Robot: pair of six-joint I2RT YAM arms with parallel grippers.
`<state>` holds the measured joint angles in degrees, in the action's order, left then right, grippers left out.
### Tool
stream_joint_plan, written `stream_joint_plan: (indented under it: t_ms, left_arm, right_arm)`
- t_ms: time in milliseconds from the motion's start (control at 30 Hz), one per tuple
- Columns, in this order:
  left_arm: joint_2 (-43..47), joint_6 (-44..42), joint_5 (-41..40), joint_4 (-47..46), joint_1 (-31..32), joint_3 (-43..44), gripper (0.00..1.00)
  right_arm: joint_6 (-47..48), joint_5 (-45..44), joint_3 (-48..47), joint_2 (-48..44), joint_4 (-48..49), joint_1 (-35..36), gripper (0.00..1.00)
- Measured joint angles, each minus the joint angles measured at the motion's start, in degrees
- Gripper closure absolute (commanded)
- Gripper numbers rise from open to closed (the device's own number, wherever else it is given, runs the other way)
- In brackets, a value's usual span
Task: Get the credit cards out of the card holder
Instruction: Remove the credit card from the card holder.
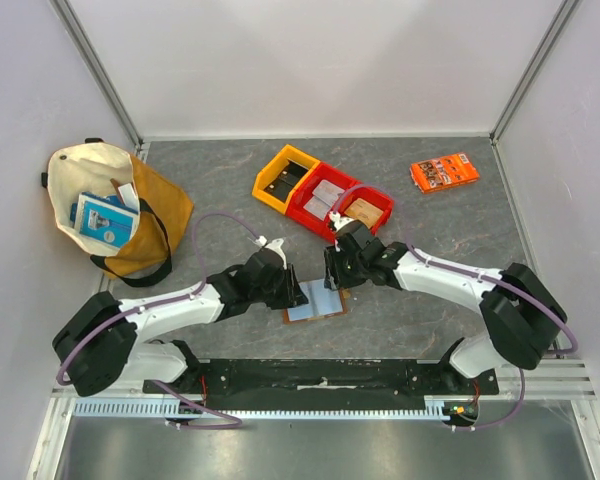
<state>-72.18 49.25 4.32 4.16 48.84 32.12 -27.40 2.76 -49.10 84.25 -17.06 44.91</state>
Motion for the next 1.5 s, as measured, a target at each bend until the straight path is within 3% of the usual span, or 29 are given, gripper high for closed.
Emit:
stream_joint_plan:
  t_ms: [167, 400, 1167, 1300, 1500]
  left_arm:
    - [-2.4, 0.2, -1.5, 0.1, 0.1, 0.0, 0.83]
    - [-4.7, 0.9, -2.6, 1.0, 0.2, -0.9, 0.94]
    - [-7.3, 4.2, -1.0, -1.9, 0.2, -1.5, 0.98]
    - [-7.1, 4.3, -1.2, -1.8, 0.2, -1.6, 0.98]
    - [-5.1, 4.3, -3.8, 1.8, 0.8, -1.5, 0.98]
  right_arm:
    - [0.0, 0.0, -0.3, 3.3, 0.3, 0.3, 0.60]
    - [0.1, 0.2, -1.1, 6.1, 1.2, 0.8, 0.60]
    - [-1.2, 5.2, -1.0, 8.9, 5.5, 2.7, 0.70]
    - [-1.5, 3.3, -1.0, 8.0, 5.3, 3.3, 0.62]
    - [-0.5, -2.7, -1.9, 4.3, 1.9, 3.3, 0.58]
